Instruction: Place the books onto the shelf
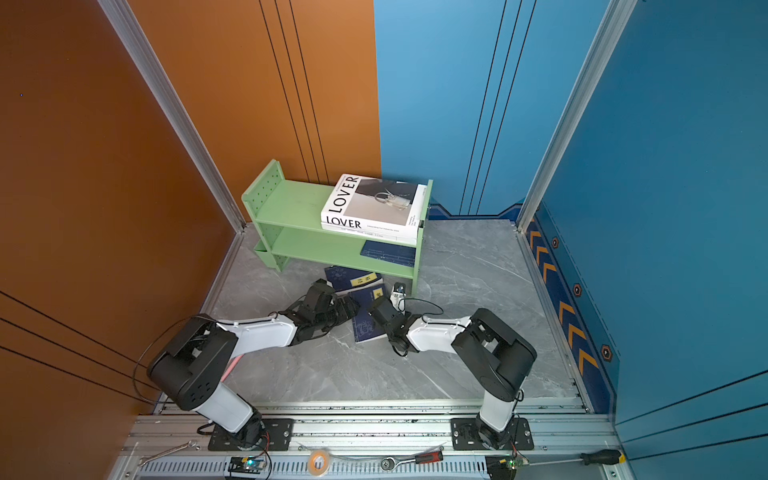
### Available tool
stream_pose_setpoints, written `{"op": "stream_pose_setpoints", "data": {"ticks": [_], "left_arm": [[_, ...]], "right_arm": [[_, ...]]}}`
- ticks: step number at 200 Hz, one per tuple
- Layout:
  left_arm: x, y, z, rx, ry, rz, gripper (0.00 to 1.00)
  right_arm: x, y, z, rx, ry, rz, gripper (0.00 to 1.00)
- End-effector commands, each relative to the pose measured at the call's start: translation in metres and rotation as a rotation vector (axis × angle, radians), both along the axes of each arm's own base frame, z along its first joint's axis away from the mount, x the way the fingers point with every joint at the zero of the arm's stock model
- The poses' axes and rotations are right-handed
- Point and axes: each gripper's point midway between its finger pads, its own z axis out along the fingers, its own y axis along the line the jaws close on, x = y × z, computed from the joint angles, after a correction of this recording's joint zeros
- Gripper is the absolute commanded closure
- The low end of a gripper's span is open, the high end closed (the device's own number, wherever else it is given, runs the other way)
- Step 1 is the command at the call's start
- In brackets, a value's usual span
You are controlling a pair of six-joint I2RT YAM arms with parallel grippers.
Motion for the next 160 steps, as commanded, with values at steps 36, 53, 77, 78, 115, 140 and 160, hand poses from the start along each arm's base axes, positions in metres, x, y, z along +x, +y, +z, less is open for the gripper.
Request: {"op": "stream_pose_setpoints", "data": {"ticks": [36,53,77,78,115,140,160], "left_arm": [[-0.020,-0.018,-0.042,-0.032,0.147,-0.056,0.23],[-0.018,-0.029,-0.031,-0.105,0.112,-0.082,0.24],[-0.016,-0.048,-0.005,-0.248,0.034,-0.137,0.26],[-0.016,-0.048,-0.004,-0.257,0.031,-0.138,0.26],[-0.019,-0.063,0.034,-0.535,-0.050,-0.167,0.37],[-0.029,-0.062,0.030,-0.580,-0.023,-0.143,0.38],[-0.034,-0.057,0.023,-0.582,-0.006,-0.123,0.41]], "right_arm": [[-0.014,0.016,-0.018,-0.067,0.041,0.046,0.43],[-0.020,0.021,-0.022,-0.070,0.052,0.065,0.44],[-0.023,0.028,-0.023,-0.039,0.060,0.085,0.46],[-0.023,0.028,-0.022,-0.037,0.059,0.087,0.46],[-0.024,0.033,-0.013,0.028,0.045,0.109,0.46],[-0.022,0.032,-0.005,0.071,0.038,0.113,0.45],[-0.021,0.028,-0.002,0.081,0.036,0.108,0.45]]}}
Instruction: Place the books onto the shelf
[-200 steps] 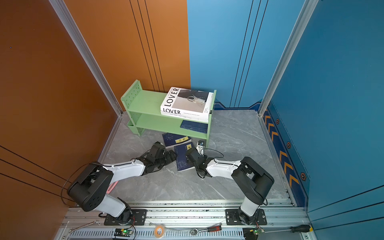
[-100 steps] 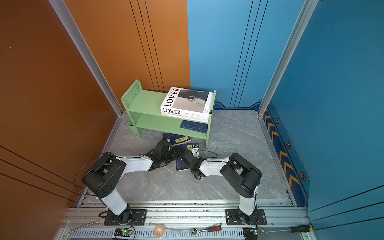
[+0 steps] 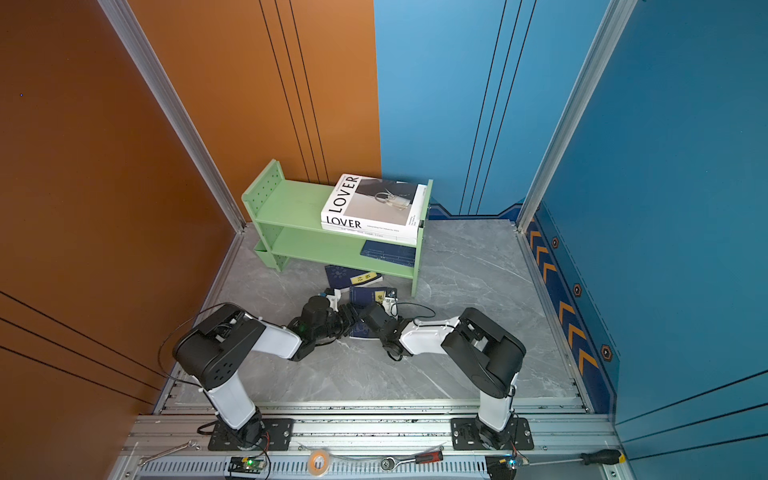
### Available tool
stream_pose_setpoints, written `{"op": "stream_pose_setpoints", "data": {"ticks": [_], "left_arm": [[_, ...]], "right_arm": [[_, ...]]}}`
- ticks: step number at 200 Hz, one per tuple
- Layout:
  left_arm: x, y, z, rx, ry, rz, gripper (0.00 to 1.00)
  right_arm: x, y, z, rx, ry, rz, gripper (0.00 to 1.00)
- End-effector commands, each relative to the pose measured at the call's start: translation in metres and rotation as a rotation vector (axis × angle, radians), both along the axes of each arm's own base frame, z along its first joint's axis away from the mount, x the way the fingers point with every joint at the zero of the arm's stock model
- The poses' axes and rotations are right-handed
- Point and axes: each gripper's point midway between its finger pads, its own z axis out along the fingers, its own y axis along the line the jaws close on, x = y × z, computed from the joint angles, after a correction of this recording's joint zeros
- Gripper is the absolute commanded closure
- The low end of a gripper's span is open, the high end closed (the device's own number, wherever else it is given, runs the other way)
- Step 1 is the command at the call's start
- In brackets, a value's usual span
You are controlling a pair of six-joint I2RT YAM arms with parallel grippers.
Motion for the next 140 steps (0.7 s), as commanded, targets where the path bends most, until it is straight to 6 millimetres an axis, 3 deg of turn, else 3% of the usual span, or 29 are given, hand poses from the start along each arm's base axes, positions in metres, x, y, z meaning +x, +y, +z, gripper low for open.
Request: {"op": "stream_pose_setpoints", "data": {"ticks": [1,17,56,70,140], "left_arm": [[-0.010,-0.011,0.015,-0.107,-0.009,-0.043,0.41],[-0.012,-0.008,0.010,-0.097,0.003,-0.035,0.48],[-0.014,-0.008,0.004,-0.093,0.019,-0.036,0.83],[-0.015,-0.008,0.005,-0.094,0.020,-0.036,0.90],[-0.026,-0.006,0.032,-0.147,-0.008,-0.033,1.00]], "right_arm": [[-0.006,0.004,0.004,0.057,0.026,0.034,0.45],[-0.006,0.001,0.006,0.053,0.024,0.031,0.45],[-0.007,-0.007,0.016,0.047,0.009,0.018,0.44],[-0.008,-0.011,0.021,0.047,0.000,0.006,0.43],[-0.017,-0.040,0.066,0.132,-0.056,-0.064,0.29]]}}
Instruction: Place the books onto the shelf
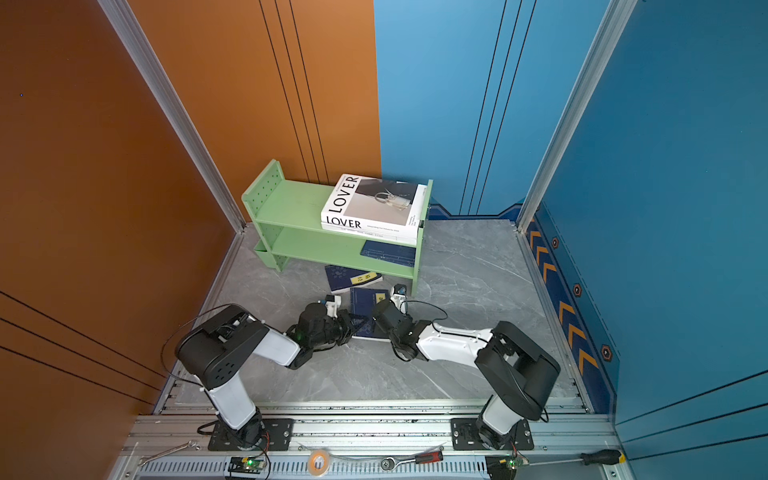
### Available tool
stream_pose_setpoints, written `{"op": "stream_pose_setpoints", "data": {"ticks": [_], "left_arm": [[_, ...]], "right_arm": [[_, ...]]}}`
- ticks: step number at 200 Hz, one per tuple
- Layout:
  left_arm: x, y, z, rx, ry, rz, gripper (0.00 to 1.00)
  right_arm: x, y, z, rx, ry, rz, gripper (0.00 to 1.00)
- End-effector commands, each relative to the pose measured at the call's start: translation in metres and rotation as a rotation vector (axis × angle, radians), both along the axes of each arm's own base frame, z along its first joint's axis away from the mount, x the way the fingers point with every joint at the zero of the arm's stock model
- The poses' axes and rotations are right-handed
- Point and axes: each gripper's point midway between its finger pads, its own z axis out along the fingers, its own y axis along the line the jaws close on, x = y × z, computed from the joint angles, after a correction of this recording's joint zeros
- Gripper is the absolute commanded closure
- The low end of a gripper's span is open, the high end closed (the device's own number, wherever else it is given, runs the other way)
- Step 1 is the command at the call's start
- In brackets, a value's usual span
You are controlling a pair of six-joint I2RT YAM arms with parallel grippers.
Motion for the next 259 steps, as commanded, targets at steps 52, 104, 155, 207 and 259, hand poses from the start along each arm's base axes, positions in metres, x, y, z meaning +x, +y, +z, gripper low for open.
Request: {"op": "stream_pose_setpoints", "data": {"ticks": [52,104,155,207,259], "left_arm": [[-0.032,0.013,0.076,-0.126,-0.121,0.004,1.00],[-0.063,0.044,0.136,0.122,-0.253,0.012,1.00],[-0.055,0.090,0.180,0.036,-0.320,0.161,1.00],[-0.036,0.087,0.183,-0.062,-0.338,0.224,1.00],[-0.021,0.089,0.198,-0.060,-0.384,0.274,1.00]], "right_arm": [[-0.019,-0.051,0.054,0.174,-0.058,-0.115,0.17],[-0.035,-0.055,0.109,0.382,-0.159,-0.073,0.08],[-0.044,-0.034,0.147,0.602,-0.226,0.017,0.04],[-0.048,-0.003,0.150,0.685,-0.203,0.071,0.03],[-0.053,0.035,0.141,0.757,-0.138,0.130,0.04]]}}
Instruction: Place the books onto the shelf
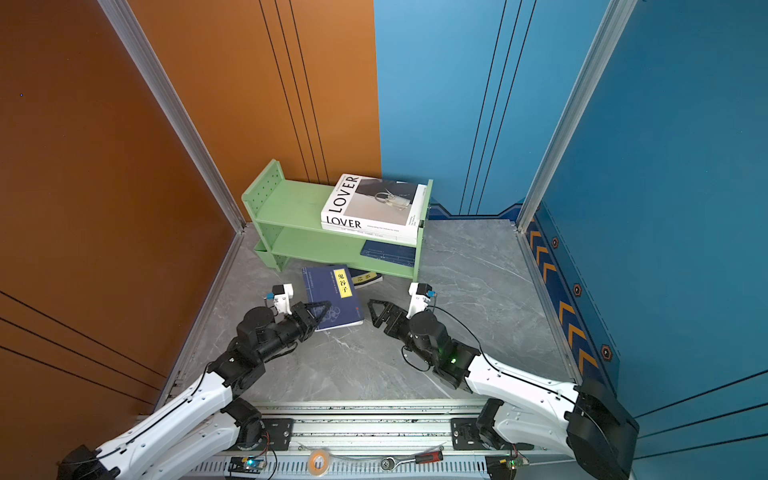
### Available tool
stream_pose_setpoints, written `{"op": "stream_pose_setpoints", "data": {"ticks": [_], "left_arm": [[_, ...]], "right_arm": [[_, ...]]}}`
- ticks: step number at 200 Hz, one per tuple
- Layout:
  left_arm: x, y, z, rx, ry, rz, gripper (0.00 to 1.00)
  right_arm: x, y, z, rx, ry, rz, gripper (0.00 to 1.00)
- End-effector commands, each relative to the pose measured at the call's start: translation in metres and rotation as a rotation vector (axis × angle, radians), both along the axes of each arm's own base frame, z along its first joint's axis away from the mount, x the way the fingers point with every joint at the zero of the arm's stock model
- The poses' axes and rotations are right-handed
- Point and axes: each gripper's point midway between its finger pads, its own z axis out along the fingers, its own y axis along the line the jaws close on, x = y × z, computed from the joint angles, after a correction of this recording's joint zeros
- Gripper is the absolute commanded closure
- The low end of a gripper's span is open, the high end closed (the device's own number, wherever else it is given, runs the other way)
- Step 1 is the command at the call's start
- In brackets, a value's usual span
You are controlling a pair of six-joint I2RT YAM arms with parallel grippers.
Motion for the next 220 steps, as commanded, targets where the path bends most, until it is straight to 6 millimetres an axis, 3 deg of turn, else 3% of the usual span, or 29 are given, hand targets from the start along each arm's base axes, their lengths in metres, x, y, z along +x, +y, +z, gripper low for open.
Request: {"op": "stream_pose_setpoints", "data": {"ticks": [1,89,152,220], "left_arm": [[0.012,0.001,0.041,-0.056,-0.122,0.039,1.00],[0.024,-0.008,0.066,-0.162,-0.197,0.078,1.00],[0.016,-0.017,0.065,-0.210,-0.208,0.134,1.00],[0.014,-0.022,0.064,-0.256,-0.224,0.158,1.00]], "right_arm": [[-0.003,0.020,0.017,0.104,-0.007,0.048,0.04],[0.006,0.060,0.031,0.262,0.004,0.097,0.13],[0.015,0.080,0.039,0.314,0.034,0.092,0.41],[0.022,0.101,0.030,0.421,0.084,0.125,0.72]]}}
